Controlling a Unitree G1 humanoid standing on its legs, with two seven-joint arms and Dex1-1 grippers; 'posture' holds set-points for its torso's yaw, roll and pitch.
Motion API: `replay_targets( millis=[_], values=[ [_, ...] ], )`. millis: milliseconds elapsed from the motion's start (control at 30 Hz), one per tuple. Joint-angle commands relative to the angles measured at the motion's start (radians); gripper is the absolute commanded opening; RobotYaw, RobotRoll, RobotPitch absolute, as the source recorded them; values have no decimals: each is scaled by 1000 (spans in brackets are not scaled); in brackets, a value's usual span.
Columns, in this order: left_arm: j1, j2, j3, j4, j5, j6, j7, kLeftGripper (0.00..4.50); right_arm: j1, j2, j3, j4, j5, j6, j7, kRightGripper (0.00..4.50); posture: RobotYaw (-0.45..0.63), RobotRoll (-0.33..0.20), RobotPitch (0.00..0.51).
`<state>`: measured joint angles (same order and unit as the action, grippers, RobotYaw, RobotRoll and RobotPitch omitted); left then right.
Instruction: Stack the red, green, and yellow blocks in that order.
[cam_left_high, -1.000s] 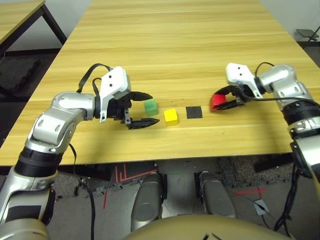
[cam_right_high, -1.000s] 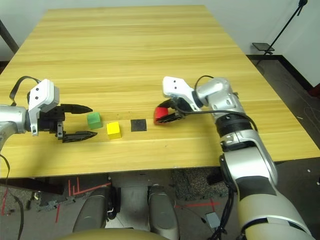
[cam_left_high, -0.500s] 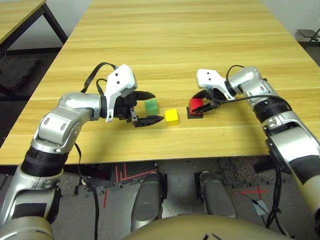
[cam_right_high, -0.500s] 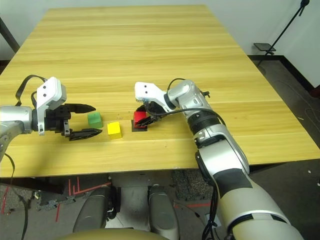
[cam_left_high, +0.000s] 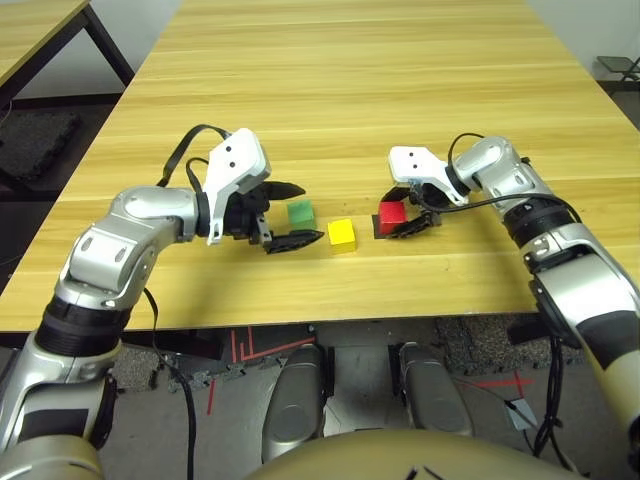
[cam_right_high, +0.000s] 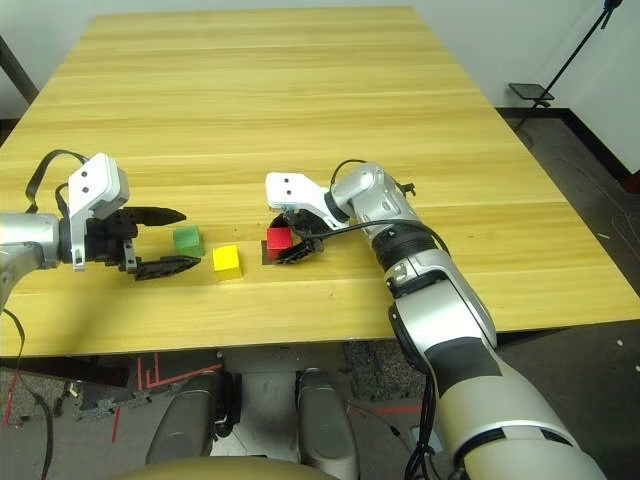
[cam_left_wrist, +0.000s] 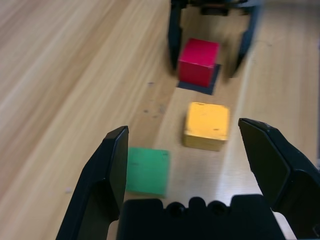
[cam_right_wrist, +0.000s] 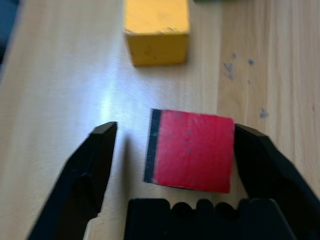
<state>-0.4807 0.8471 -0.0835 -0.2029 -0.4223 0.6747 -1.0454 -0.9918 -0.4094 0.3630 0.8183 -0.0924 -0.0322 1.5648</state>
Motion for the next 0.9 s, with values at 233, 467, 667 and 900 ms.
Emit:
replay_targets(
  millis=[233, 467, 667, 900],
  values=[
    [-123, 9, -181, 239, 154, -70, -142, 4500, 1, -256, -127, -177, 134, 154, 33, 4463, 277, -140, 78],
    [-167, -54, -208, 375, 215, -116, -160, 4500, 93, -322, -186, -324, 170, 262, -15, 4463, 214, -127, 70],
    [-196, -84, -210, 475, 266, -159, -166, 4500, 168, -339, -213, -470, 210, 370, -66, 4463, 194, -116, 71],
    [-183, -106, -208, 478, 288, -142, -166, 4311, 177, -339, -214, -499, 226, 399, -100, 4490, 197, -111, 76]
  ],
)
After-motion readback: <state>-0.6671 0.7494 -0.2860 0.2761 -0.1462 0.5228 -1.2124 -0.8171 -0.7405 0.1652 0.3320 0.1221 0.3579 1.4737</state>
